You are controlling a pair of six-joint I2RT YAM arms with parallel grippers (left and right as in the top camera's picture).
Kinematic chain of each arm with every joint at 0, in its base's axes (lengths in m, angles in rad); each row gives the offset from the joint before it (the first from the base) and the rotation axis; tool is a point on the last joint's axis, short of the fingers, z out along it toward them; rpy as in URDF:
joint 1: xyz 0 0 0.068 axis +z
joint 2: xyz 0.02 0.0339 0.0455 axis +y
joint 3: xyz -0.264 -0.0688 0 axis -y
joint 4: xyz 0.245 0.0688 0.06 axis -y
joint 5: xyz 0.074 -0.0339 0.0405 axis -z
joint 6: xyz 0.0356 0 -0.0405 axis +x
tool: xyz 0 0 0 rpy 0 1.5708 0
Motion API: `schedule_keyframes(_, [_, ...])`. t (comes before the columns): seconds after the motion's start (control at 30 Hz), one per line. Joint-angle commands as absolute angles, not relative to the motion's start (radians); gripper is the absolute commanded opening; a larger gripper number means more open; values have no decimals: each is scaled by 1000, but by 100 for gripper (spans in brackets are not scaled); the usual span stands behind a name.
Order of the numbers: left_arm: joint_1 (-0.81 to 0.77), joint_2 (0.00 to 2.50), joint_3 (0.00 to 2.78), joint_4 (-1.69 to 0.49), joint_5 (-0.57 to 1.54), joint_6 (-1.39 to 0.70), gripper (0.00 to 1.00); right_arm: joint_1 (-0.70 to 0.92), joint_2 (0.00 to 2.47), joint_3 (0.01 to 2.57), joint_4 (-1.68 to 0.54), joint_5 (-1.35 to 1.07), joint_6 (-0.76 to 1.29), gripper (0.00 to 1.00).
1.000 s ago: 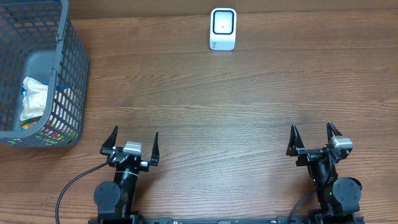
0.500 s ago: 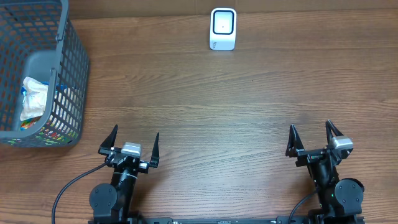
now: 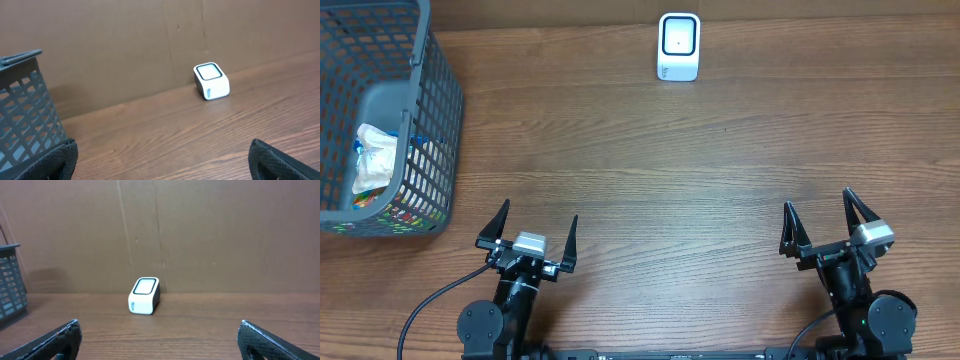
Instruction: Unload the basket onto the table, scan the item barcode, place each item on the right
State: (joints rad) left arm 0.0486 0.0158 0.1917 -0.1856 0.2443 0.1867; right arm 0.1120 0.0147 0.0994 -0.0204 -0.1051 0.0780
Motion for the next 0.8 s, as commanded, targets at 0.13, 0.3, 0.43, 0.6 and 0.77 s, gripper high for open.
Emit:
schedule_keyframes(0.13, [59, 51, 250, -187, 263, 175, 100, 118, 9, 146, -35, -115, 81, 100])
schedule_keyframes(0.3, [59, 160, 307, -183, 263, 176, 100, 118, 13, 157, -35, -115, 81, 100])
schedule_keyframes(0.43, [59, 267, 376, -183, 263, 179, 100, 118, 25, 168, -36, -116, 81, 100])
schedule_keyframes(0.6, [59, 398, 482, -200, 271, 179, 100, 118, 59, 190, -36, -137, 81, 100])
schedule_keyframes(0.77, [59, 494, 584, -248, 271, 179, 100, 118, 113, 221, -35, -138, 81, 100])
